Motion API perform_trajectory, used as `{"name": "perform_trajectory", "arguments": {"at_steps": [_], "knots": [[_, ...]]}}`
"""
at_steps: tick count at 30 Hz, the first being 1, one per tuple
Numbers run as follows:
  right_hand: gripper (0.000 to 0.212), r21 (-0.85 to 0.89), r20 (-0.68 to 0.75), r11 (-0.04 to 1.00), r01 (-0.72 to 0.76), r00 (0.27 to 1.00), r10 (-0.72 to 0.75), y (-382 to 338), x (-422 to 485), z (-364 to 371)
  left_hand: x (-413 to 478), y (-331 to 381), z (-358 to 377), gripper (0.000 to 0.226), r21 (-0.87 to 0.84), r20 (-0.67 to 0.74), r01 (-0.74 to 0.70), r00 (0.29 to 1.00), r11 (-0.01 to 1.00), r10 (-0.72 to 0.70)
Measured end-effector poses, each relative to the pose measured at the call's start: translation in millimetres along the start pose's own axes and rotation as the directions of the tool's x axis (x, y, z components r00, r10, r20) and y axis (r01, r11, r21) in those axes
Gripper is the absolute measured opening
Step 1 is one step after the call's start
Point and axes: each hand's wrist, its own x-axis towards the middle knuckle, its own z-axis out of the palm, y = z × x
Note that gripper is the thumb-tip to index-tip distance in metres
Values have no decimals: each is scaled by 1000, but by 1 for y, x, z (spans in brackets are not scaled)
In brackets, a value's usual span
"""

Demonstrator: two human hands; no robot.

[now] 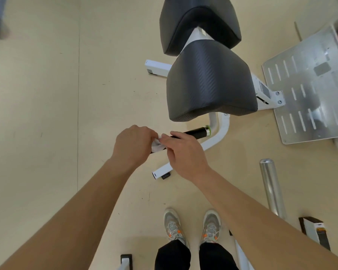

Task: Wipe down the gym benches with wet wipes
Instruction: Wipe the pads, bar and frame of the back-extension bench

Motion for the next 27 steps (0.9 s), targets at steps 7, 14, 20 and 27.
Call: {"name": "perform_trajectory", "arguments": {"at_steps": [7,14,20,27], "knots": [[25,111,215,975,-193,962,166,-46,11,-57,-44,9,-36,31,-154,-74,78,993,985,-90],[26,138,267,926,-351,914,306,-78,-12,-173,-93,64,-86,18,-527,-110,30,989,849,-103],[21,76,270,923,-377,899,344,-109,-41,-260,-136,124,-139,14,-570,-149,-69,989,819,-20],[12,-66,175,873,-483,856,486,-118,-85,-333,-174,165,-177,29,-410,-120,-91,992,907,45]]}}
